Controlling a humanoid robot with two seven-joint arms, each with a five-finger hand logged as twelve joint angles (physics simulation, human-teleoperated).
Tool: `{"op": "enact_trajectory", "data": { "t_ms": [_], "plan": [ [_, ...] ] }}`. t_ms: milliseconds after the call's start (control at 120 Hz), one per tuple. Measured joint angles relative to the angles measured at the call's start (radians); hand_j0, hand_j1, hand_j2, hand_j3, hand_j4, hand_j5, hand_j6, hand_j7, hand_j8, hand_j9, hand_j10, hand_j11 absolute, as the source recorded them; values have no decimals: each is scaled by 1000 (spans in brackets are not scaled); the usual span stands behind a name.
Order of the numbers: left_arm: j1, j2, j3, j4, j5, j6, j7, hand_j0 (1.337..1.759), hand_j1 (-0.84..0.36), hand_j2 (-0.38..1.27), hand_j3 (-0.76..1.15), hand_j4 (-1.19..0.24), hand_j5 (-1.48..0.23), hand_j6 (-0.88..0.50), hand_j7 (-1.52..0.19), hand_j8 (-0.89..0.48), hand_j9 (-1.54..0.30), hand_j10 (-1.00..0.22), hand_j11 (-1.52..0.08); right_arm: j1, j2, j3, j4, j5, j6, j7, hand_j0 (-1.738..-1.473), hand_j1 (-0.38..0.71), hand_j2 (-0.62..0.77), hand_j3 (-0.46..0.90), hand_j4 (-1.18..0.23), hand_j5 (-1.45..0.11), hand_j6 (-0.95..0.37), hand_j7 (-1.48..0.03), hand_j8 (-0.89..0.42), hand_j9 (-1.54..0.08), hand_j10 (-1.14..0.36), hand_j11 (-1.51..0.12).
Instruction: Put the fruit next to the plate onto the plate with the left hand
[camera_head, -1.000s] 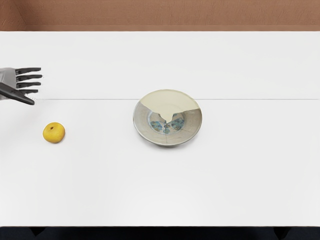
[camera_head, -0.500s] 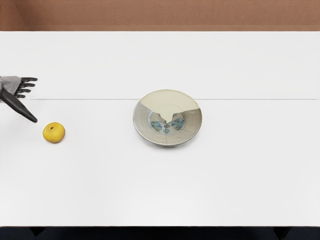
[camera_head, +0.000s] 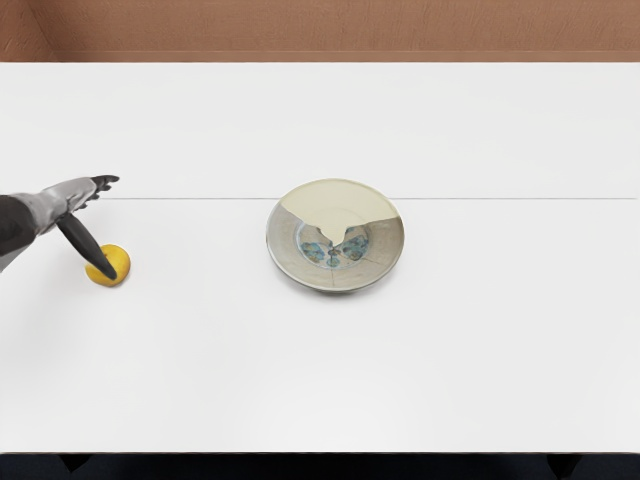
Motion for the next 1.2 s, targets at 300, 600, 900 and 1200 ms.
{"op": "enact_trajectory", "data": {
  "t_ms": [300, 600, 900, 1200],
  "plan": [
    [-2, -24, 40, -7, 48, 21, 32, 1658, 349, 2, 0, -4, -1, -5, 0, -5, 0, -4, 0, 0, 0, 0, 0, 0, 0, 0, -1658, -349, 0, 0, -1, 0, -1, 0, -1, 0, 0, 0],
    [-2, -25, 69, -7, 66, 33, 58, 1658, 274, 15, 0, -68, -84, -69, -83, -69, -83, -68, -83, 0, 0, 0, 0, 0, 0, 0, -1658, -349, 0, 0, -1, 0, -1, 0, -1, 0, 0, 0],
    [-3, -21, 73, -3, 96, 97, 77, 1658, 199, 69, 0, -144, -184, -146, -183, -145, -183, -143, -183, 0, 0, 0, 0, 0, 0, 0, -1658, -349, 0, 0, -1, 0, -1, 0, -1, 0, 0, 0],
    [-5, -31, 76, -3, 105, 108, 104, 1658, 120, 84, 0, -222, -292, -224, -292, -224, -291, -222, -291, 0, 0, 0, 0, 0, 0, 0, -1658, -349, 0, 0, -1, 0, -1, 0, -1, 0, 0, 0]
  ]
}}
